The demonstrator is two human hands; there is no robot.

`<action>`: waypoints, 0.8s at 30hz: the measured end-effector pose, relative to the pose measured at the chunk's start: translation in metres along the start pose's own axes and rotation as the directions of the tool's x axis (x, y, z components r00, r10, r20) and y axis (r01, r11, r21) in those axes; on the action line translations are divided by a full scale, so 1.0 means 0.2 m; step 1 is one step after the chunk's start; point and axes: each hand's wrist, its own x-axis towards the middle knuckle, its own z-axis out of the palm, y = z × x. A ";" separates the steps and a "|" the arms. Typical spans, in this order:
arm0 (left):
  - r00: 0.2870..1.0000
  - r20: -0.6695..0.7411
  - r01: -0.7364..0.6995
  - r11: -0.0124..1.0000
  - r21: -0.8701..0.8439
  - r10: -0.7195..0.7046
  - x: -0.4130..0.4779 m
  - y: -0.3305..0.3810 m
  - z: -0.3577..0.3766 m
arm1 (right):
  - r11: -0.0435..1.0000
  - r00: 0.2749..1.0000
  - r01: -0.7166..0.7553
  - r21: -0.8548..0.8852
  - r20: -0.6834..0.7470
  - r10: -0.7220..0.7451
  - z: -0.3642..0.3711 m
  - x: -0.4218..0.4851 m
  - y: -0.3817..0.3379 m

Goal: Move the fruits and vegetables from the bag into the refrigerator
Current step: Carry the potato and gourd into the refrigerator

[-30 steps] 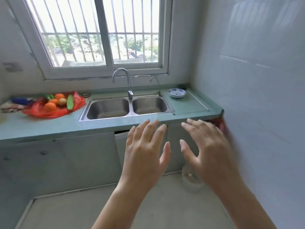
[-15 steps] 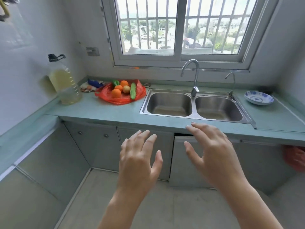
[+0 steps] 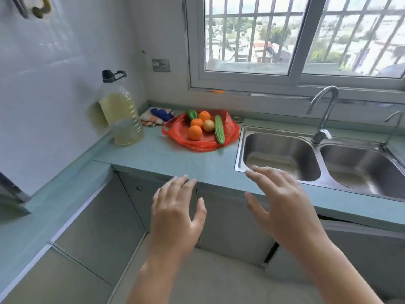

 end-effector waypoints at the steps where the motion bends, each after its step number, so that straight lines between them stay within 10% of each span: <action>1: 1.000 0.010 0.004 1.000 0.001 -0.004 0.02 -0.04 0.03 | 1.000 1.000 0.002 0.001 0.000 -0.002 0.05 0.05 0.00; 24: 0.961 0.276 -0.001 0.998 0.059 -0.016 1.22 -0.59 1.05 | 0.997 0.994 -0.071 0.013 0.082 0.070 1.12 1.23 0.68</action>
